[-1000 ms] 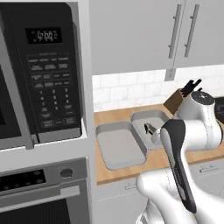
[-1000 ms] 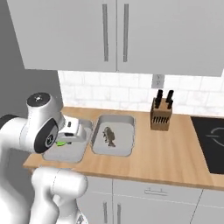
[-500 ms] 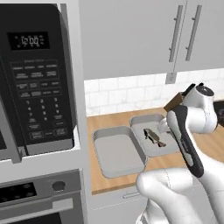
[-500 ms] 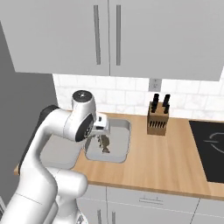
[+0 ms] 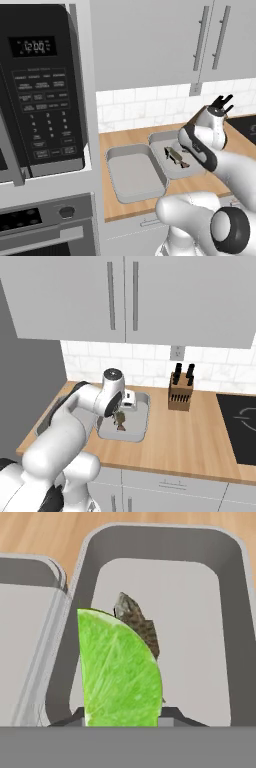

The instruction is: Place one lemon wedge and one fish in each tupperware on the nearby counter, to pack two identical lunches.

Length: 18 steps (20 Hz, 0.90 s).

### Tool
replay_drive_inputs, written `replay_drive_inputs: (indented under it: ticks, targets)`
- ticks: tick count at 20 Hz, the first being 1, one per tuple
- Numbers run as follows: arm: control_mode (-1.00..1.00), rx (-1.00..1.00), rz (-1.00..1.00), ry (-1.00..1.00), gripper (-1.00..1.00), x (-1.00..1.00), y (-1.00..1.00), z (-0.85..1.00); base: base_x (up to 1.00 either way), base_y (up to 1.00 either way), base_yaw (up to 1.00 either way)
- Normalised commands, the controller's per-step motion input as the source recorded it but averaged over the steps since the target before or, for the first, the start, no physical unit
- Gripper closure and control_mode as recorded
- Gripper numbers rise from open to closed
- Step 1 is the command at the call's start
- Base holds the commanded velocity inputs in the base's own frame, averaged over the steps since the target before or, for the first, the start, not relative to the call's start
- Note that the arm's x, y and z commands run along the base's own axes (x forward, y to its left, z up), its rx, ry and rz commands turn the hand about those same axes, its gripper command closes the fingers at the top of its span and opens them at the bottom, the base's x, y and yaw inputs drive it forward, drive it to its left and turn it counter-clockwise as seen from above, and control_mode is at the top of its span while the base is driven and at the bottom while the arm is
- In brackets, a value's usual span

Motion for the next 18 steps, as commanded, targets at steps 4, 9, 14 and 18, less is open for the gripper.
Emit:
replay_drive_inputs:
  ticks: [4, 9, 14, 18]
  targets:
    - [-1.0, 0.0, 0.0, 0.09, 1.0, 0.58, -0.49, -0.26, 0.0, 0.0, 0.0]
    - [-1.0, 0.0, 0.0, 0.04, 1.0, 0.62, -0.16, -0.24, 0.0, 0.0, 0.0]
    - [-1.0, 0.0, 0.0, 0.0, 1.0, 0.57, -0.25, -0.38, 0.0, 0.0, 0.0]
    - [-1.0, 0.0, 0.01, 0.0, -1.0, 0.56, -0.08, -0.43, 0.0, 0.0, 0.0]
